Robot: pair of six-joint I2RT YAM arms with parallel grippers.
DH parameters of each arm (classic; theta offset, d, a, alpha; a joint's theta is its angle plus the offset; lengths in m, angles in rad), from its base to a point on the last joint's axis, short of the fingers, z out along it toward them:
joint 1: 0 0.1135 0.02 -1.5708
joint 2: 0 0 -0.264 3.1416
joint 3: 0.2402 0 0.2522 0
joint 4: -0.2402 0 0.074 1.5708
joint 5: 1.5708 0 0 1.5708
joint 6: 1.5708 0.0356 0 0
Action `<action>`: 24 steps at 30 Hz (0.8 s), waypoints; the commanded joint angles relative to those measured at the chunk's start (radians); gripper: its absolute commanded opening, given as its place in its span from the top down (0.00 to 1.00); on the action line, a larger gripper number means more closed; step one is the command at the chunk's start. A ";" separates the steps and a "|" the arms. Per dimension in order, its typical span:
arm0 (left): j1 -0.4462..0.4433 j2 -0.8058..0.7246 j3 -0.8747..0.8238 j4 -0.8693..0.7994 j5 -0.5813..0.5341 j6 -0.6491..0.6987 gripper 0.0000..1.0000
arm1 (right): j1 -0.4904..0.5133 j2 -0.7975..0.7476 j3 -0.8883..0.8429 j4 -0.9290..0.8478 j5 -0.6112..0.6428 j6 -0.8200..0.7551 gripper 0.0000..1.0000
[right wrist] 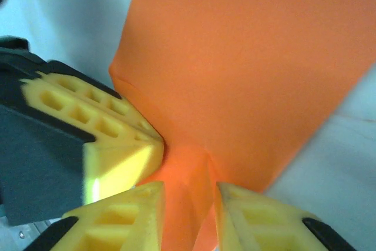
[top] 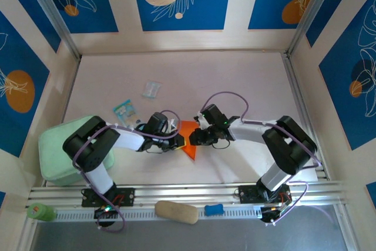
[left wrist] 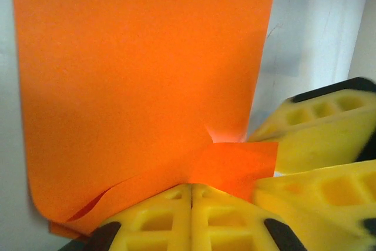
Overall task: Fold a paper plane with a square sheet of paper (pick it up from the middle)
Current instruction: Third fold the triangle at the center of the table.
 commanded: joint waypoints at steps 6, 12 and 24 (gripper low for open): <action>-0.008 0.024 -0.020 -0.081 -0.074 0.011 0.97 | -0.014 -0.140 -0.096 0.039 -0.106 0.117 0.71; -0.008 0.022 -0.024 -0.069 -0.077 0.002 0.97 | 0.049 -0.095 -0.092 0.081 -0.155 0.150 0.85; -0.008 0.015 -0.022 -0.075 -0.078 0.000 0.97 | 0.143 0.083 0.054 -0.014 -0.102 0.106 0.95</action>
